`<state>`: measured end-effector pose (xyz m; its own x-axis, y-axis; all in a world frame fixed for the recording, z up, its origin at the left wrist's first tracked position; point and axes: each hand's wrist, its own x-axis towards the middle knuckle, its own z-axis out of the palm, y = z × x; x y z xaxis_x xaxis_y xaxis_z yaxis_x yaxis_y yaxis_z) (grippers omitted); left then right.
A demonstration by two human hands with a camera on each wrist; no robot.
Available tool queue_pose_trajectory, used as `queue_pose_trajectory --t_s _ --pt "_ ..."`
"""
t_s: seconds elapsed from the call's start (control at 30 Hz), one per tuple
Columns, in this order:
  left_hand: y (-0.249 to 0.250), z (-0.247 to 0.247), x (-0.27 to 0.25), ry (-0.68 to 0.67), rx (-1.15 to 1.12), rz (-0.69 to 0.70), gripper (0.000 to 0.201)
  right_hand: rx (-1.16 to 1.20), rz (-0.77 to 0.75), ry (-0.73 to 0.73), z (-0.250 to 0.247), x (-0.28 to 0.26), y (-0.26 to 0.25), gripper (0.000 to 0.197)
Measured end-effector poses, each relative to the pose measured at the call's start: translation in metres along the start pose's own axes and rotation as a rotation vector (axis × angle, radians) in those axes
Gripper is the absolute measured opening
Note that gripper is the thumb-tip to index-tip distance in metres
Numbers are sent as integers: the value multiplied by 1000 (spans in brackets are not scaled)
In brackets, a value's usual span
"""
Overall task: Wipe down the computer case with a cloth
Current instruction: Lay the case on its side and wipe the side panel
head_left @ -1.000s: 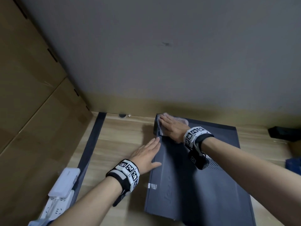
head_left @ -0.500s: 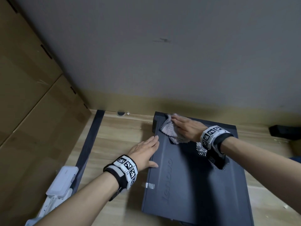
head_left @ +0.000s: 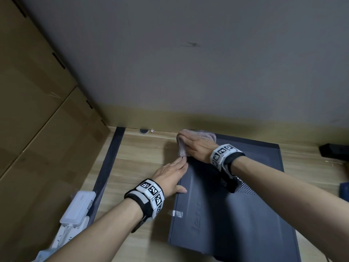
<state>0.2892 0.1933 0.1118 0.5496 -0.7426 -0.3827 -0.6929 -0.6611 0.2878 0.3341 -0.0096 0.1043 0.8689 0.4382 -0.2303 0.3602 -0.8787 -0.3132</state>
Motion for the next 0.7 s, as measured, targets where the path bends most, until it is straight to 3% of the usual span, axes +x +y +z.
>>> queue_pose_trajectory --t_s 0.27,0.57,0.7 --pt "2 0 -3 -2 -26 -14 94 -17 185 -71 -8 -66 29 59" --pt "4 -2 2 12 0 -15 94 -100 123 -60 4 2 -2 64" --pt "4 -3 3 -19 15 -22 93 -191 127 -67 12 0 -1 69"
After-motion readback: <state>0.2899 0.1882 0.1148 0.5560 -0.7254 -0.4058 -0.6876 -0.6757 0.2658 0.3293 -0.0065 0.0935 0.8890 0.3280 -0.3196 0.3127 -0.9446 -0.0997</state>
